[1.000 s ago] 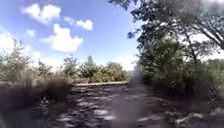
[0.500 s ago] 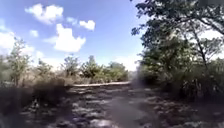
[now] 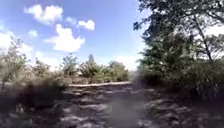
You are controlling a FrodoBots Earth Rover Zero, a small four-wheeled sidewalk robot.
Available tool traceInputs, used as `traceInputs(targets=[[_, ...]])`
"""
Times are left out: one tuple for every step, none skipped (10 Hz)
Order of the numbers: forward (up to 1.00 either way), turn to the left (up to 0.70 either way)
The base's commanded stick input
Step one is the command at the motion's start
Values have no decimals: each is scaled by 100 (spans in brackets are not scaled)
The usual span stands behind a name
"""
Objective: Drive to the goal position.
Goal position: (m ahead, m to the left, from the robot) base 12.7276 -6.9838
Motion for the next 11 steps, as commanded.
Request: traceInputs(targets=[[70,0],[70,0],[70,0],[70,0],[70,0],[70,0],[70,0],[70,0],[70,0],[70,0],[70,0]])
